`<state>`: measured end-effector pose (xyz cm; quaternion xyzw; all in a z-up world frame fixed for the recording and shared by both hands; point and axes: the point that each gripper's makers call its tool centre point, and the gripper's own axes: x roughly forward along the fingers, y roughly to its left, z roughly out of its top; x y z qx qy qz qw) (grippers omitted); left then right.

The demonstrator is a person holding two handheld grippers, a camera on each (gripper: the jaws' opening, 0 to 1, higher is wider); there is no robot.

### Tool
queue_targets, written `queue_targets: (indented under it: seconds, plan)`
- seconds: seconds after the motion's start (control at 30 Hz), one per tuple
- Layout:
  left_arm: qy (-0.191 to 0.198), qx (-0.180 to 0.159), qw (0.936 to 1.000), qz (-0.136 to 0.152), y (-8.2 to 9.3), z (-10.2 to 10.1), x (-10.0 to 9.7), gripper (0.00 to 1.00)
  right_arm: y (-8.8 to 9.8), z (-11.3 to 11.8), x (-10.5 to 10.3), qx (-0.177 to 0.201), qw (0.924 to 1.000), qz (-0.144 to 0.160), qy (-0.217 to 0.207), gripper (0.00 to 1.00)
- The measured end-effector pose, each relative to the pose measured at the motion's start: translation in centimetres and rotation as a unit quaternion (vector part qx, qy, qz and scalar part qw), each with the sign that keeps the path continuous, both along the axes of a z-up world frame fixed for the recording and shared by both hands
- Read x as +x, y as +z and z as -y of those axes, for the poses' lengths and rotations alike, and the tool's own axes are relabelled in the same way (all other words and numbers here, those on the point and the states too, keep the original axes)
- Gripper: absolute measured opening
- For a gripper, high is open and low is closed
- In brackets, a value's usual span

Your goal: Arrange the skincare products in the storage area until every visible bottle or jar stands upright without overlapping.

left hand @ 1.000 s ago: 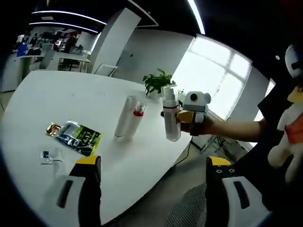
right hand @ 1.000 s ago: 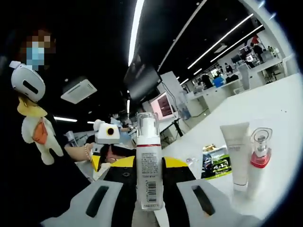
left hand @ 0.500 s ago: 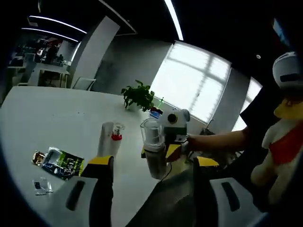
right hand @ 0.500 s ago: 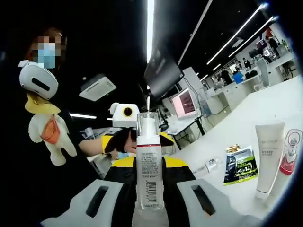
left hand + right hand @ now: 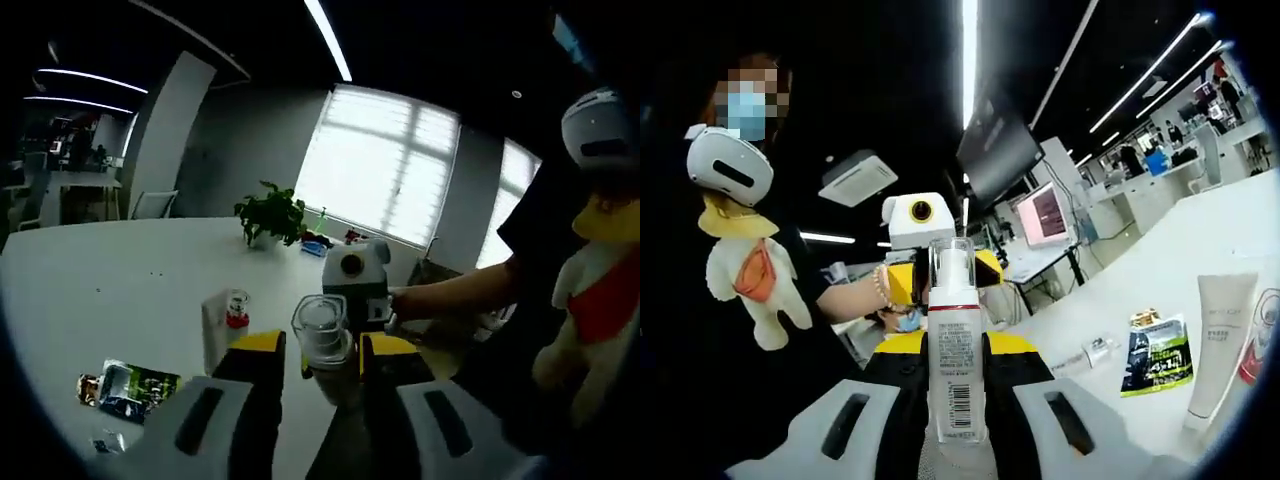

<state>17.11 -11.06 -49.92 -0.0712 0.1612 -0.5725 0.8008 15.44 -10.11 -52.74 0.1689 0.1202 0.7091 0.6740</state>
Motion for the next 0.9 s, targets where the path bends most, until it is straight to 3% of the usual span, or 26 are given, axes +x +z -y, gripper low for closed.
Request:
queue_targets:
  seconds: [0.27, 0.43, 0.5, 0.6, 0.73, 0.9]
  plan:
    - [-0.025, 0.017, 0.9993, 0.023, 0.2, 1.4, -0.1, 0.2, 0.2, -0.2, 0.0, -0.01, 0.9999, 0.009, 0.002, 0.2]
    - [-0.046, 0.032, 0.9984, 0.013, 0.4, 1.8, 0.5, 0.19, 0.0, -0.1, 0.7, -0.034, 0.9985, 0.029, -0.031, 0.22]
    - [-0.057, 0.038, 0.9975, 0.016, 0.5, 2.4, 0.5, 0.17, -0.6, 0.0, 1.2, -0.061, 0.9964, 0.031, -0.049, 0.23]
    - [-0.065, 0.059, 0.996, 0.019, 0.2, 3.0, 0.8, 0.17, -1.1, 0.3, 1.4, -0.098, 0.9909, 0.065, -0.066, 0.25]
    - [-0.088, 0.077, 0.9928, 0.026, -0.1, 4.1, 0.7, 0.17, -1.5, 1.1, 1.5, -0.121, 0.9858, 0.077, -0.088, 0.29]
    - [-0.122, 0.109, 0.9854, 0.048, -0.6, 4.9, 0.8, 0.17, -3.2, 2.6, 1.5, -0.173, 0.9744, 0.1, -0.102, 0.29]
